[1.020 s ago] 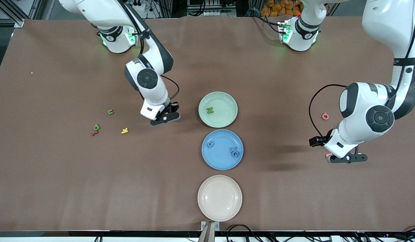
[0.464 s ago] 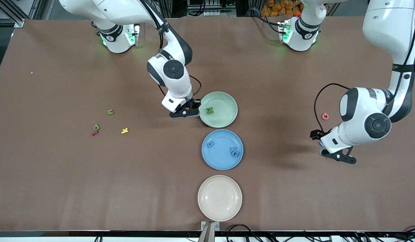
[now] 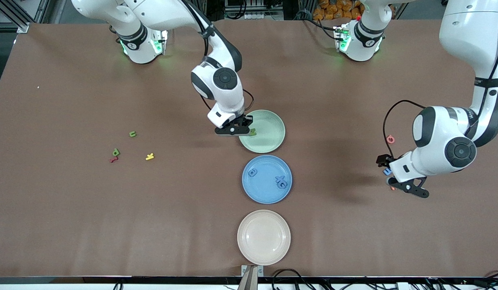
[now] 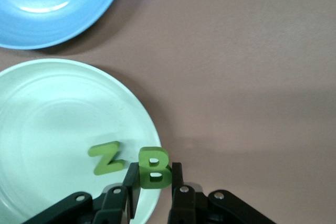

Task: Sort letters by color into matching plates
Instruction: 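Lower the green B onto the green plate and open the right gripper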

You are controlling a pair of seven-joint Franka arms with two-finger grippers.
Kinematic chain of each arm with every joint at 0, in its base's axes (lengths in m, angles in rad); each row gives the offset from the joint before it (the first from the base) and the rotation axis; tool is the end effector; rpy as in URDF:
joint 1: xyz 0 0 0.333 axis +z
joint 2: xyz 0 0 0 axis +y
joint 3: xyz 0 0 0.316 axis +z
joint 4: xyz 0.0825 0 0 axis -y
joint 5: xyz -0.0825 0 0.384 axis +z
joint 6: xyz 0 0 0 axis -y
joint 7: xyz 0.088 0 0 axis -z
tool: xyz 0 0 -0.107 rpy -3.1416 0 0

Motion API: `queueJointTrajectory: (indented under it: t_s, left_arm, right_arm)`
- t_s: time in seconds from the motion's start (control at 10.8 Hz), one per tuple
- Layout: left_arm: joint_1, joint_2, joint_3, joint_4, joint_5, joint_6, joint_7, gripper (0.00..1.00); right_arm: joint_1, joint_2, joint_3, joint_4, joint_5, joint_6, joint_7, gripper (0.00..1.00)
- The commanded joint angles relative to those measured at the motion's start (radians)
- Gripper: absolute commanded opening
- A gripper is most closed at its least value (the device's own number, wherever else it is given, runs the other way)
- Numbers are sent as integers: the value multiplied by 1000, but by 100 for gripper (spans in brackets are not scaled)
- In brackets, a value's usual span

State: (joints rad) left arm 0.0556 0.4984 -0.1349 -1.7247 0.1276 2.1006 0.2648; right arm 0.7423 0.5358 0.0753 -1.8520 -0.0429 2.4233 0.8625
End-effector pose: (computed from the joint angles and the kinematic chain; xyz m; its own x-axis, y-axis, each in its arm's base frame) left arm 0.6523 -0.0379 0.2891 0.9132 -0.3886 -0.1230 -0.3921 -0.9199 -0.0054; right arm 0.4450 0.4698 0.2362 0.9995 -0.0246 0.0175 -0.0240 -0.9991 -0.0343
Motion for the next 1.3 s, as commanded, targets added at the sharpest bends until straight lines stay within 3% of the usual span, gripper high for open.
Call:
queueJointTrajectory:
  t_s: [0.0,0.19,0.65,0.74,0.93,1.21]
  left_arm:
    - [-19,0,1,8,-6,1,-35,100]
    - [-10,-1,1,8,-5,2,16,100]
    - [-3,23,1,2,-2,45,173,100]
    - [0,34,1,1,-2,45,200,100]
    - [3,54,1,-6,-2,64,208,100]
    - [12,72,3,-7,-2,81,316,100]
  right_arm:
    - [15,76,14,98,0,-10,146,0]
    - [31,111,18,138,-2,-4,217,0]
    - [23,110,18,143,-2,-10,274,88]
    - [19,104,21,142,-6,-13,262,100]
    - [-58,12,70,69,-2,-51,161,100]
    - [-121,-80,77,16,0,-218,14,100]
